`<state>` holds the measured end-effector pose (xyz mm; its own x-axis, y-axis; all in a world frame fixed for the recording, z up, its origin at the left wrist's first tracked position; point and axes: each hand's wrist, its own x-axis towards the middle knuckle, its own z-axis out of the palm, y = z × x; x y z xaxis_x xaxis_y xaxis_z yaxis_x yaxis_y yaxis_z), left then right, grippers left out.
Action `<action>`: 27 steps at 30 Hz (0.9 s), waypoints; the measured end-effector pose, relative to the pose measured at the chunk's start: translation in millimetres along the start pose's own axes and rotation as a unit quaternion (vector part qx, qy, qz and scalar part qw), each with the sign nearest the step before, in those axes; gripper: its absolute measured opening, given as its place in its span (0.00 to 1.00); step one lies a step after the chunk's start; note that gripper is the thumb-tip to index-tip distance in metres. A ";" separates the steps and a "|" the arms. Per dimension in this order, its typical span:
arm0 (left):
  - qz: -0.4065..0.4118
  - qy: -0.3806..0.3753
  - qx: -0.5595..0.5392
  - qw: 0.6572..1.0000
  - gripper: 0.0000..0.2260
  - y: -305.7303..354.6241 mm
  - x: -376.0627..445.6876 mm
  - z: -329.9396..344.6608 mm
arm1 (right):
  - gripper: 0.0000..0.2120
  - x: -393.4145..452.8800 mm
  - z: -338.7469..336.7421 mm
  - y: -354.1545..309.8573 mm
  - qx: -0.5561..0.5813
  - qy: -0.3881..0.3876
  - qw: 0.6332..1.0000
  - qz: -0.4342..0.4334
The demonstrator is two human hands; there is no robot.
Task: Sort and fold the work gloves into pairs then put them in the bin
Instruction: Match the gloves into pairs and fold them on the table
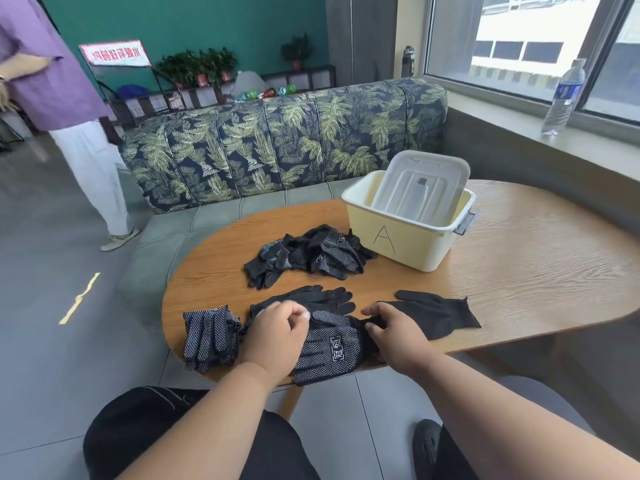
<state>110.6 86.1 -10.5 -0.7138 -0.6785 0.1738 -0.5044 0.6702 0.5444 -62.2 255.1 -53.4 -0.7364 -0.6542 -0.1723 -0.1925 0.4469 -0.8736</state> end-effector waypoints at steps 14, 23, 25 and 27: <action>-0.093 -0.054 0.089 0.990 0.09 21.1 28.3 35.5 | 0.12 -5.9 -0.7 -4.5 -0.017 -0.022 1.000 -0.007; -0.103 -0.009 -0.146 0.984 0.06 17.6 5.1 41.9 | 0.20 1.7 1.1 -5.1 -0.219 -0.069 0.966 -0.117; -0.103 -0.013 -0.169 0.980 0.06 17.8 0.7 43.9 | 0.21 4.8 2.3 -5.8 -0.232 -0.075 0.963 -0.114; -0.097 -0.019 -0.191 0.977 0.06 18.8 -1.5 45.2 | 0.21 6.3 4.2 -5.4 -0.239 -0.071 0.962 -0.109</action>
<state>80.3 113.3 -37.7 -0.6444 -0.7646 0.0100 -0.4192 0.3642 0.8316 -63.1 246.1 -51.7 -0.5558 -0.8254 -0.0989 -0.6332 0.4974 -0.5930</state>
